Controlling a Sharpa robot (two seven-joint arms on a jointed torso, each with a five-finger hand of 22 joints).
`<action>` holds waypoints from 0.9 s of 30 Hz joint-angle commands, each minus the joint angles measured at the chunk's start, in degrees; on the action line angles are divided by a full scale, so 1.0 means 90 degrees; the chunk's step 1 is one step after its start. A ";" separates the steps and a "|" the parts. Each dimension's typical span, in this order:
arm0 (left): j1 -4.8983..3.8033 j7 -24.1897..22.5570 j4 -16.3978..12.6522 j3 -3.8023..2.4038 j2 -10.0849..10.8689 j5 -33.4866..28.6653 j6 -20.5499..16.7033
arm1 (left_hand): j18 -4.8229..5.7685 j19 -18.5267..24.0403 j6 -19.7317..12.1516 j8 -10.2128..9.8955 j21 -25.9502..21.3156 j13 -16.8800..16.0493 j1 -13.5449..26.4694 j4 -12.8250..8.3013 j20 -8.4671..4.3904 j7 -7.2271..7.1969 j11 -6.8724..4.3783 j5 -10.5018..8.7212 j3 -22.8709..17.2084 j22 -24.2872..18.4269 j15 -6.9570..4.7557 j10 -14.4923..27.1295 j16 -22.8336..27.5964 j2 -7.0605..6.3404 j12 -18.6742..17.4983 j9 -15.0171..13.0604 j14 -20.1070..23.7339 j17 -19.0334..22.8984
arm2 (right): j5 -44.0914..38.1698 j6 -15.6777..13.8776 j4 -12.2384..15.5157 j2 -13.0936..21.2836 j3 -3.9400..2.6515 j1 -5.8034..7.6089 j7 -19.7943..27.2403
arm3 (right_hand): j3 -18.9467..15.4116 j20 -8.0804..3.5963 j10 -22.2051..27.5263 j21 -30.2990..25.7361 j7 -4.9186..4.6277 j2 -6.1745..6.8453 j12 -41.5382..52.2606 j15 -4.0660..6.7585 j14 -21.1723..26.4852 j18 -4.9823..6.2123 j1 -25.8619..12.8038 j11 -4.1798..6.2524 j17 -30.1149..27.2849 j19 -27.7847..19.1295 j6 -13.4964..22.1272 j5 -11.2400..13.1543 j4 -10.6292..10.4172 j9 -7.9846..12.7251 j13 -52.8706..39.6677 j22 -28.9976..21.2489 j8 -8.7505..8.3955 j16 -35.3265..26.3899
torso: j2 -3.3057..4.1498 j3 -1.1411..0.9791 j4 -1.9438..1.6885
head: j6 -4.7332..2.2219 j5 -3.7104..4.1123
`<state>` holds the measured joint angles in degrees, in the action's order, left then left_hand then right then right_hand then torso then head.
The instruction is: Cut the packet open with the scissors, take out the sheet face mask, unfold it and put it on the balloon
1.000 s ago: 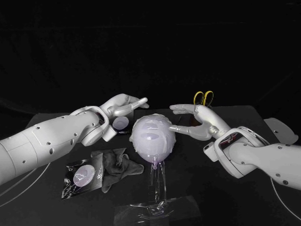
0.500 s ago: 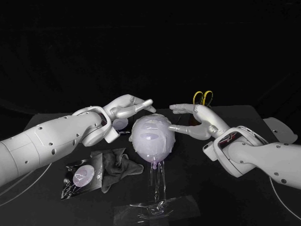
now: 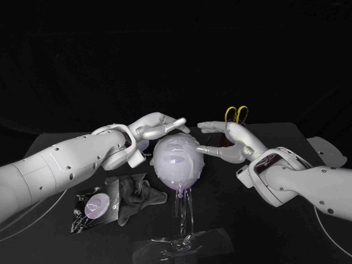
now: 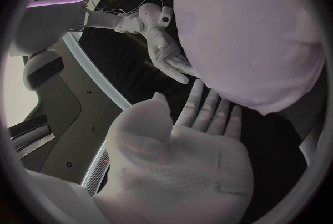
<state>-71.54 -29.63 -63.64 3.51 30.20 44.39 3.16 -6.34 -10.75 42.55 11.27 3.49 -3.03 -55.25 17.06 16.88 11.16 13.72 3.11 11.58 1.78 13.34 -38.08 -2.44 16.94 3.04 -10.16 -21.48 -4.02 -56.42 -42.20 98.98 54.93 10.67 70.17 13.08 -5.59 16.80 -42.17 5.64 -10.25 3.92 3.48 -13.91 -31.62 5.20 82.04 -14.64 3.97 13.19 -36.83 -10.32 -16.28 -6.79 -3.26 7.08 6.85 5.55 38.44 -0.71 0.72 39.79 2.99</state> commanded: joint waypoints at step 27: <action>0.0007 0.0519 0.0560 0.0028 -0.0448 0.0568 0.0425 | -0.0028 0.0004 -0.0864 -0.0354 0.0007 0.0042 0.0298 -0.0012 -0.0005 0.0589 0.0129 -0.0039 -0.0092 0.0011 0.0087 0.0797 -0.0022 -0.0010 -0.0053 0.0228 -0.0129 -0.0011 | 0.0083 0.0009 0.0022 -0.0005 -0.0003 0.0000 0.0043 | 0.0026 0.0007 0.0010 0.0041 -0.0764 0.0002 -0.0031 -0.0006 -0.0010 0.0120 0.0043 -0.0007 -0.0010 0.0055 -0.0012 -0.0006 -0.0018 0.0010 0.0001 0.0004 -0.0028 -0.0046 | 0.0004 0.0005 -0.0003 | 0.0079 0.0058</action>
<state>-71.45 -25.98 -58.64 3.81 26.38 48.77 6.10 -6.21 -10.76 35.11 8.25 3.49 -2.75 -53.21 16.91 16.89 10.12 14.96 3.11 10.96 1.87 13.84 -31.32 -2.81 16.71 2.80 -8.17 -22.61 -4.16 -55.47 -42.26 99.10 54.93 10.67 70.18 13.08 -5.59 16.80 -42.17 5.64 -10.25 3.92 3.48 -13.91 -31.62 5.20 82.04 -14.64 3.98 13.19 -36.83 -10.32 -16.29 -6.75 -3.26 7.08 6.85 5.33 38.49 -0.68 0.71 40.45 3.50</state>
